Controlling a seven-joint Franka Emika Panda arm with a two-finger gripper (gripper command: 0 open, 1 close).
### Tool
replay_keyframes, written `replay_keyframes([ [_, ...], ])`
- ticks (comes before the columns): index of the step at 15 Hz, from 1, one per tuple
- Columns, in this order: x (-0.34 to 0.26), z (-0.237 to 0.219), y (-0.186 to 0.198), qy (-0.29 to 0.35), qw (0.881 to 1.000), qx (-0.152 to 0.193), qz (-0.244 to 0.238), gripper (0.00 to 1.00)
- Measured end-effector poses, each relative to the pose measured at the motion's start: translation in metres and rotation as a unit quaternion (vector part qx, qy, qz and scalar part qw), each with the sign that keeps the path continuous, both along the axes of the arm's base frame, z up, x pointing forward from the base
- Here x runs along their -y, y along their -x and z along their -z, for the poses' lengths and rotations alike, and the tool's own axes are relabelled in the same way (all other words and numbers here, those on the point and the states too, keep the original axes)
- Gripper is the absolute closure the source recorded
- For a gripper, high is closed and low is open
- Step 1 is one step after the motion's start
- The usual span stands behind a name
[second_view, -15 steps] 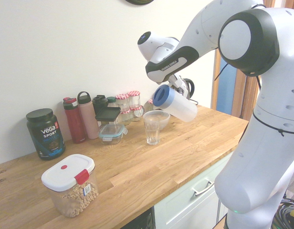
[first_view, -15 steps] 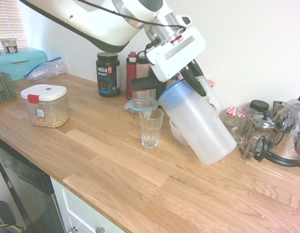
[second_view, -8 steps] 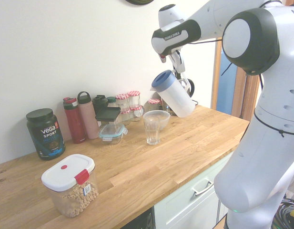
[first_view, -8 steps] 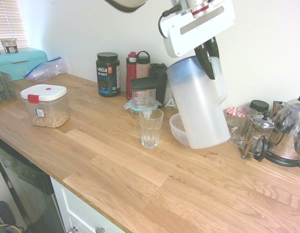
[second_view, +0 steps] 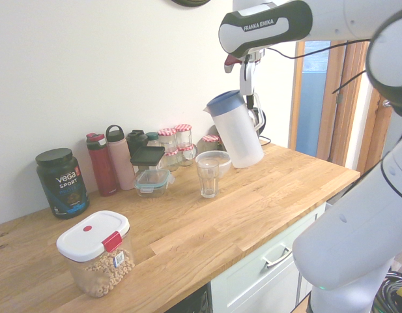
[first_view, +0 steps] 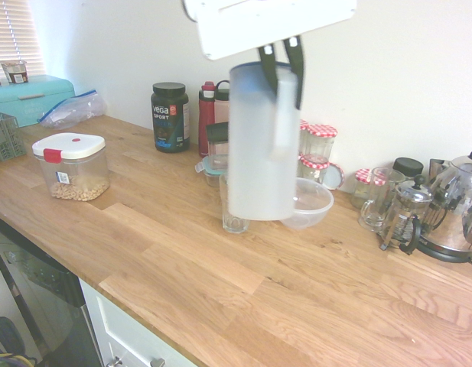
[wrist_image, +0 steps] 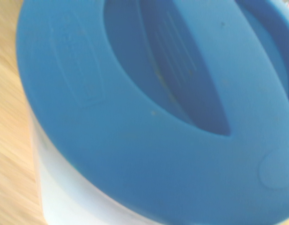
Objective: Pour me some water
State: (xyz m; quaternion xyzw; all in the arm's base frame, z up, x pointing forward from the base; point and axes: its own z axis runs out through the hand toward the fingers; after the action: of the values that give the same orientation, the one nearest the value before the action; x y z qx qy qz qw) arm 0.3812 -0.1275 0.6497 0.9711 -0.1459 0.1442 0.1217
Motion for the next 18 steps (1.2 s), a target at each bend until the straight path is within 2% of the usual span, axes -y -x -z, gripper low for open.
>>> replay_keyframes([
  [4, -0.108, 0.004, 0.035, -0.024, 0.994, 0.07, 0.075, 1.0],
  [9, -0.234, 0.03, 0.014, -0.057, 0.972, 0.195, 0.116, 1.0],
  [12, -0.28, 0.068, -0.006, -0.05, 0.97, 0.197, 0.13, 1.0],
  [18, -0.334, 0.128, -0.028, -0.023, 0.972, 0.182, 0.144, 1.0],
])
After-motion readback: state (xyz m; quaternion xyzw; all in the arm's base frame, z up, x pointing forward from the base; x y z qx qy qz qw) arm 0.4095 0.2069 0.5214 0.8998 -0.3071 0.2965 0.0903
